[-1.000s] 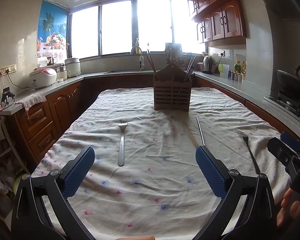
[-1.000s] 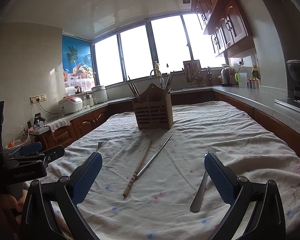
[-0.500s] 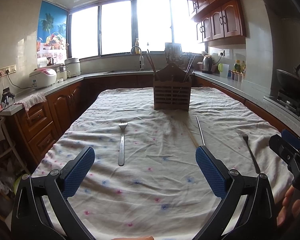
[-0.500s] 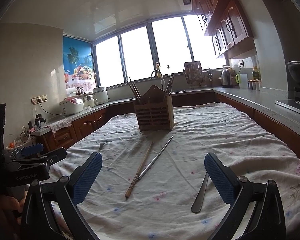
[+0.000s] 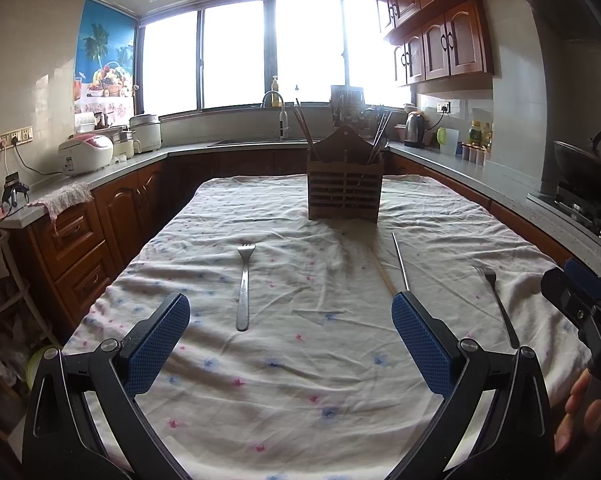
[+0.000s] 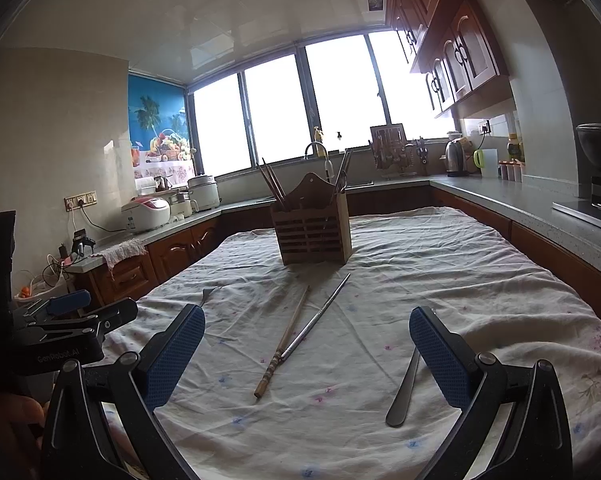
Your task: Organize utensils
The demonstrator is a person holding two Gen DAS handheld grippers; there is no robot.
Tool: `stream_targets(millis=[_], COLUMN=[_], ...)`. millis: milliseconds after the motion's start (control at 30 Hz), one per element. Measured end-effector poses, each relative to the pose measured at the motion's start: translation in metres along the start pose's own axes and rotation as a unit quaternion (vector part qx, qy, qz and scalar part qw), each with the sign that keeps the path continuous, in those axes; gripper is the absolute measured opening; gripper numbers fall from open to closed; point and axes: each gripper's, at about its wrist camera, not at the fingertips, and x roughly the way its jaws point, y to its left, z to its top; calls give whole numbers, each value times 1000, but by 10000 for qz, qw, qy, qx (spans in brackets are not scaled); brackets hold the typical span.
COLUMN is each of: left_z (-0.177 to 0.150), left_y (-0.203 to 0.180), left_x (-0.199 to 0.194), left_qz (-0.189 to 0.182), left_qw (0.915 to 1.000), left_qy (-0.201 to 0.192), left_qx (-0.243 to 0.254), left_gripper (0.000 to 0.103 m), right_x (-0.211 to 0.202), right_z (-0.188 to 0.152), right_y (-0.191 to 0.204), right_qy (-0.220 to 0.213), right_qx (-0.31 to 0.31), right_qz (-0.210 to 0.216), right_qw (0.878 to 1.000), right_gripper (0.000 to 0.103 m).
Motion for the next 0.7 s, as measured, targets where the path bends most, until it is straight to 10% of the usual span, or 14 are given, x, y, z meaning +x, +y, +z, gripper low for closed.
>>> stream_targets(millis=[700], left_z=[2], left_y=[-1], left_x=[-1], left_qz=[-27], left_qw=[10000], left_qy=[-30], left_qx=[47], left_gripper=[103], right_x=[-2], right_z=[4], right_y=[2], right_qy=[-31], right_qx=[11], right_qz=[32], right_qw=[10000], right_gripper=[103])
